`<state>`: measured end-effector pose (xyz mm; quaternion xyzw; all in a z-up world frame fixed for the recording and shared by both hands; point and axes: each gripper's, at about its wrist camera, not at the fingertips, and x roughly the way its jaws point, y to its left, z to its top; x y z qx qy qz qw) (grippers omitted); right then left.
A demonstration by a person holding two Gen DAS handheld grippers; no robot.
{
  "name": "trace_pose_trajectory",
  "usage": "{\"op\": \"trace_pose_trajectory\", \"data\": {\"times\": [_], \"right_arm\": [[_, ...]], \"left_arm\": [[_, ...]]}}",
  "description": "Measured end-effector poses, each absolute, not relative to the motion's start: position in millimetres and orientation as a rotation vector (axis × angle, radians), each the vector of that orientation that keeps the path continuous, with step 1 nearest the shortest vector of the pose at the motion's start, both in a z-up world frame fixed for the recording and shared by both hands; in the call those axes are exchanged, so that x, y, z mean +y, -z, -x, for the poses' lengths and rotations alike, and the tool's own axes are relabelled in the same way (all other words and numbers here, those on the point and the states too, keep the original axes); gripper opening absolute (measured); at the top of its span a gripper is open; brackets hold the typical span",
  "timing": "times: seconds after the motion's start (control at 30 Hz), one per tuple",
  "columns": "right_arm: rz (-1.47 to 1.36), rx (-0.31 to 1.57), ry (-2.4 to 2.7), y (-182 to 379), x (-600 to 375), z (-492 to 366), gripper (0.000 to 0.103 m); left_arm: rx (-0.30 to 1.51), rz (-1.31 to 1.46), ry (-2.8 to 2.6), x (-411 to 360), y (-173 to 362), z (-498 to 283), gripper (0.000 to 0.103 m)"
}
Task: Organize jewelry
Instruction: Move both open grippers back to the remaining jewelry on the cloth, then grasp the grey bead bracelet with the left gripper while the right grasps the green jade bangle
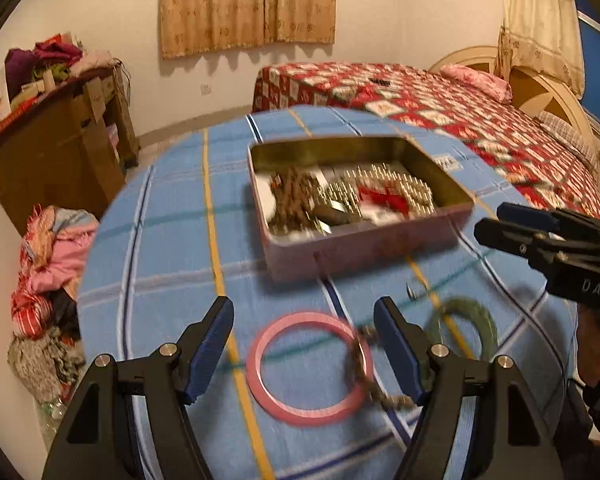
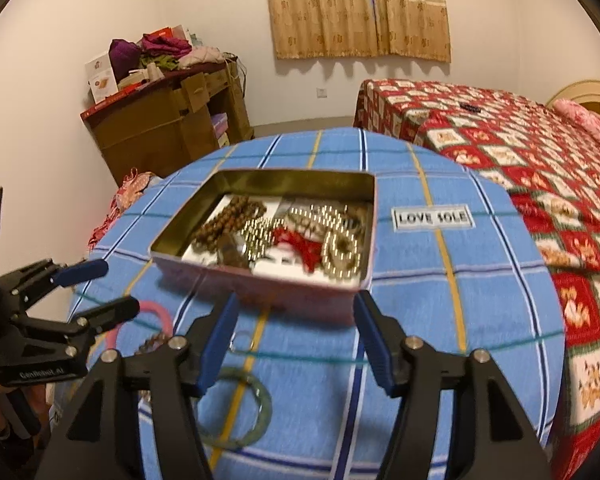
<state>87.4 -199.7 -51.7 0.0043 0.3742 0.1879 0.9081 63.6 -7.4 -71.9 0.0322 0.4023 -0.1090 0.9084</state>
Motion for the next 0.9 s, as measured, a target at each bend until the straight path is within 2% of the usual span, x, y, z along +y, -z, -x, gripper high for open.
{"op": "trace_pose_trajectory", "data": {"times": [0.53,0.57,0.73,0.87,0.9], "right_arm": [[0.023,0.843,-0.406,80.9,-188.8,-52.2,0.063],[0.025,0.843,-0.408,81.5,-188.1,-51.5,0.063],[0.042,0.847,-0.407,84.7,-183.3,-49.4,0.063],[0.061,0.87,-0.391,90.0,-181.8,-52.6,0.061],[0.066,0.872,-0.391,91.0,-181.3,-52.7,0.056]], "left_arm": [[0.847,-0.062,0.235,-15.5,89.4,-48.3,0.072],[0.846,-0.058,0.233,-15.3,89.3,-48.1,0.07],[0.854,-0.061,0.243,-15.7,91.8,-49.4,0.05],[0.859,-0.06,0.262,-18.5,93.0,-48.4,0.046],[0.861,-0.061,0.265,-19.2,93.4,-48.5,0.044]]}}
